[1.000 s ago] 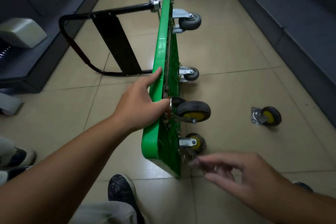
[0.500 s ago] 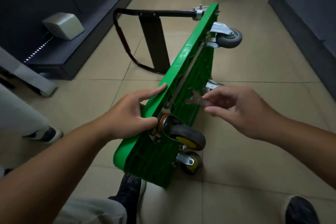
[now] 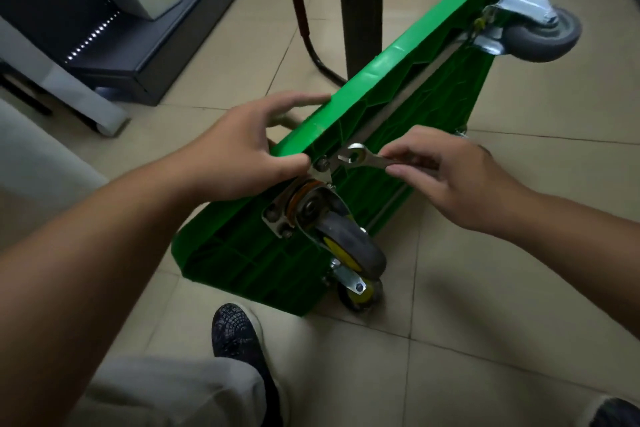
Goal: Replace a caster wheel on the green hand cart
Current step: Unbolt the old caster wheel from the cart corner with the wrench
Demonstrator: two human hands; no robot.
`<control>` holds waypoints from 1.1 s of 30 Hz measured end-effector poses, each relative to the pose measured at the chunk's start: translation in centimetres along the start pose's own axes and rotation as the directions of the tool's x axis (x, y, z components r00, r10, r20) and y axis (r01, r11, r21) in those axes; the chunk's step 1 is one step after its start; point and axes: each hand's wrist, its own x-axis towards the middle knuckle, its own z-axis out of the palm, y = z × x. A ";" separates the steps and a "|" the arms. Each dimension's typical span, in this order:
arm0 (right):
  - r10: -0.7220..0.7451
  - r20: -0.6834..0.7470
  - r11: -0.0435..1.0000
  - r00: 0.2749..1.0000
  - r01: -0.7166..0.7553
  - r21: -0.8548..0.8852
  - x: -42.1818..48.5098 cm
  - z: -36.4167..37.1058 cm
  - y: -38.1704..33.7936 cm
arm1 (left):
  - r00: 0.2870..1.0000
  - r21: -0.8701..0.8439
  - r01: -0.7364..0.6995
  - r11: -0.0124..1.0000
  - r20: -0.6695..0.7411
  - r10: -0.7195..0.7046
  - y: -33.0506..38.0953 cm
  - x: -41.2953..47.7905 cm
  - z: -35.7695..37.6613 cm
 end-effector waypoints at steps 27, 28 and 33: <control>-0.124 0.036 0.983 0.992 0.127 -0.130 1.3 -1.1 -2.2 | 0.987 0.296 0.010 0.955 -0.157 0.038 2.3 -2.2 3.0; -0.140 0.018 0.979 0.990 0.141 -0.144 1.2 -1.1 -2.3 | 0.988 0.292 0.013 0.956 -0.152 0.033 2.5 -2.4 3.1; -0.195 -0.083 0.958 0.977 0.172 -0.231 -0.2 0.2 -2.4 | 0.991 0.250 0.009 0.968 -0.130 0.024 2.1 -3.5 3.1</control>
